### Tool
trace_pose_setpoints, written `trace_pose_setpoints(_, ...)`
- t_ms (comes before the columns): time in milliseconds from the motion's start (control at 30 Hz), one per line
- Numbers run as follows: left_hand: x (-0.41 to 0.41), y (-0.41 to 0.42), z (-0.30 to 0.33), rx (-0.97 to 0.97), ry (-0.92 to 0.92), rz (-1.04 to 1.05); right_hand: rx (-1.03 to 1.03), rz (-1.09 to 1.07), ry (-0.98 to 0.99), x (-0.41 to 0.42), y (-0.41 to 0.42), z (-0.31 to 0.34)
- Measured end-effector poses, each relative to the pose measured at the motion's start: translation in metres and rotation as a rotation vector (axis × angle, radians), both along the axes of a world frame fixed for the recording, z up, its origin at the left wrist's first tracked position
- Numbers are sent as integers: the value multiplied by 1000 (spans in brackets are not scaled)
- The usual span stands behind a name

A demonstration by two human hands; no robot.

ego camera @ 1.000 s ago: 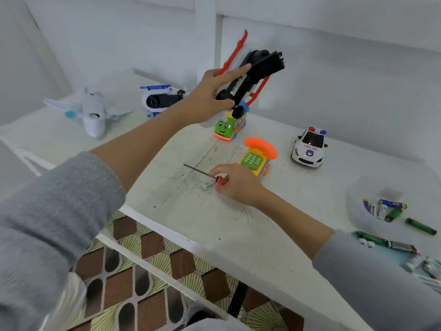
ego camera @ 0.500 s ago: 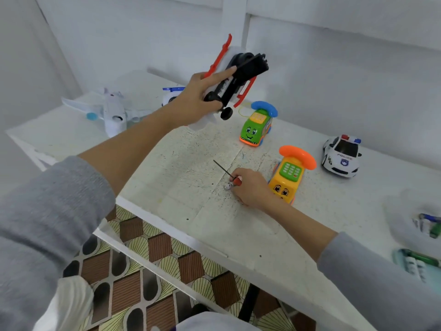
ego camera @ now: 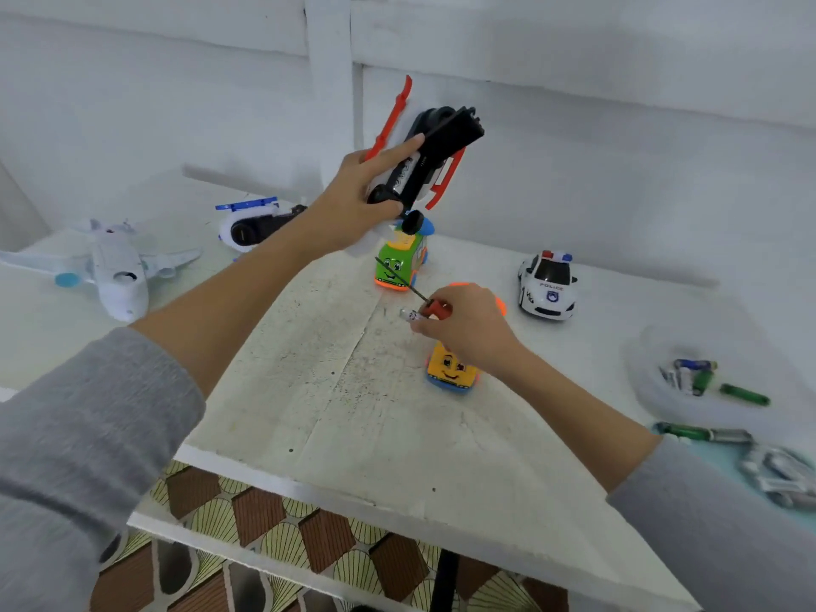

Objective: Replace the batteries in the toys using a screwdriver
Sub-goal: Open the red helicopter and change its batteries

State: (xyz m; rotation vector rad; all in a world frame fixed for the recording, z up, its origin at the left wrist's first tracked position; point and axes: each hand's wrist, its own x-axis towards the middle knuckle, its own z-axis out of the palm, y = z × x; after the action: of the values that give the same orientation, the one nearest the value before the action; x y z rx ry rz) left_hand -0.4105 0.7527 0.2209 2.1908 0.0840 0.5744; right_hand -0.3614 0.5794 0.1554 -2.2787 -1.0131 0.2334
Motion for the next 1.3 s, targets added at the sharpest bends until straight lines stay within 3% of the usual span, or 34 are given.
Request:
trace_pose_setpoints(267, 82, -98, 12, -11, -12, -254, 60, -387, 37, 68, -131, 31)
trace_pose_setpoints(533, 150, -197, -8, 22, 65, -418, -57, -664, -8, 125, -258, 13)
trace_pose_setpoints(833, 176, -243, -22, 67, 130, -455, -58, -669, 146, 143, -301, -12)
trace_pose_setpoints(1300, 203, -269, -26, 95, 149, -430, 292, -582, -16, 127, -325, 5)
